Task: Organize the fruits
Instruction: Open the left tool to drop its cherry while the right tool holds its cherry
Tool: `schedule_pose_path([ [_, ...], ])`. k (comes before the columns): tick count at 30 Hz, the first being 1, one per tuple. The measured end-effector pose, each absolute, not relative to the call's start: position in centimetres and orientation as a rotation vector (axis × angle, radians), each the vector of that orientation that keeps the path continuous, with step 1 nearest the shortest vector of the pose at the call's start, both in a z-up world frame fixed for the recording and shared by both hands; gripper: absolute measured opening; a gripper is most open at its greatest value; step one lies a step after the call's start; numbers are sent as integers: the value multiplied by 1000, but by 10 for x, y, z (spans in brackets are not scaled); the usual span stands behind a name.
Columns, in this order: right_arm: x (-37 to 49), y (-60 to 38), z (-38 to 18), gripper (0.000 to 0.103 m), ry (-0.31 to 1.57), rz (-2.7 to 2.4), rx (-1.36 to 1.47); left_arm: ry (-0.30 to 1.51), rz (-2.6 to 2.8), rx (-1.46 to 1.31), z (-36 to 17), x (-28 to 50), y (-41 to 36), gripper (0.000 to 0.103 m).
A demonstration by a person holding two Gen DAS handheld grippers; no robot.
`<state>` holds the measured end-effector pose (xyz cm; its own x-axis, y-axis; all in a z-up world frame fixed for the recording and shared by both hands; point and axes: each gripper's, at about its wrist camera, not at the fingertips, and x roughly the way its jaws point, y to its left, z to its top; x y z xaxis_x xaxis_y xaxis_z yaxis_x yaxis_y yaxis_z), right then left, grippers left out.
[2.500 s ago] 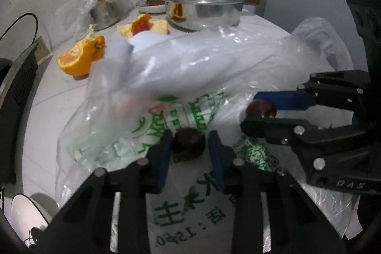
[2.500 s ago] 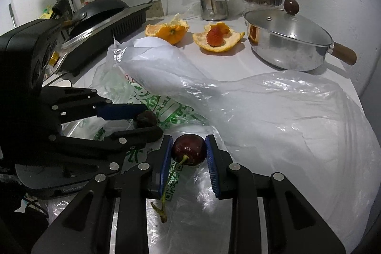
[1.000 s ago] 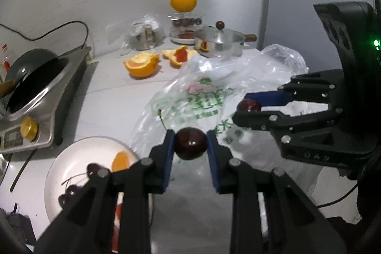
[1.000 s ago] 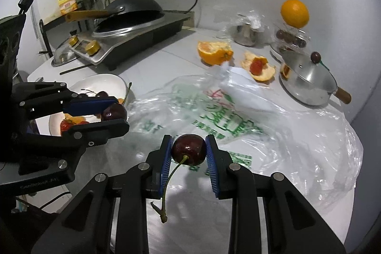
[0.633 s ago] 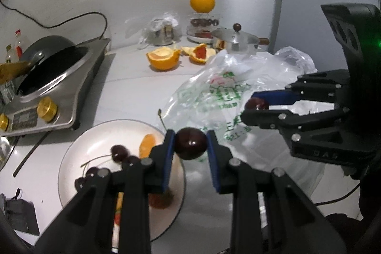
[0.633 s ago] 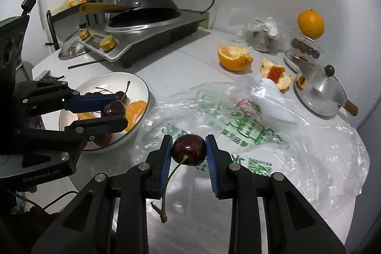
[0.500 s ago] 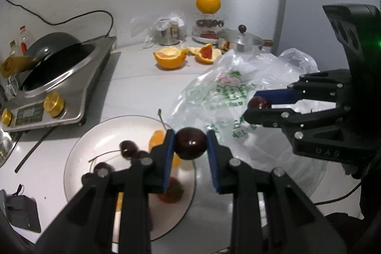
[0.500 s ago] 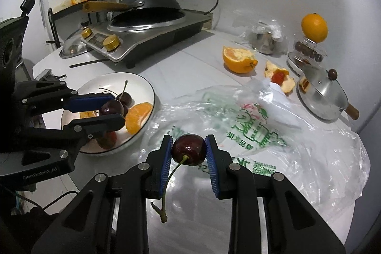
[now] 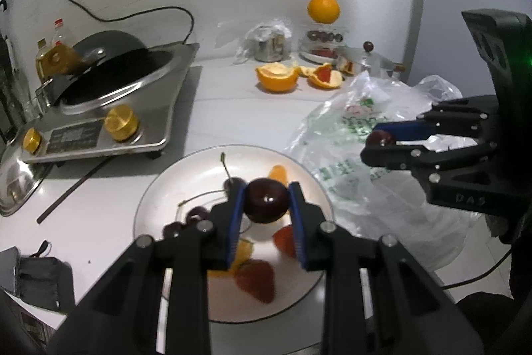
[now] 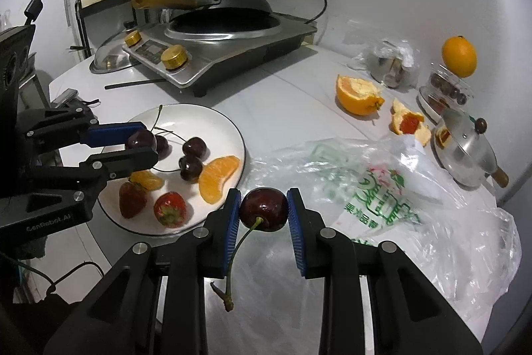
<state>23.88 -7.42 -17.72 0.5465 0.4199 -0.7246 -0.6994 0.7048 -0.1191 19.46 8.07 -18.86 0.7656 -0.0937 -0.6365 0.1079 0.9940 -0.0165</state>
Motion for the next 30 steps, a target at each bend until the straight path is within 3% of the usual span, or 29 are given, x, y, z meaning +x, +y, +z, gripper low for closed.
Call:
schedule_pose_path([
  [30,275,-30,-194,30,775,740,-444,748,-31,-11,-211,238,132,27],
])
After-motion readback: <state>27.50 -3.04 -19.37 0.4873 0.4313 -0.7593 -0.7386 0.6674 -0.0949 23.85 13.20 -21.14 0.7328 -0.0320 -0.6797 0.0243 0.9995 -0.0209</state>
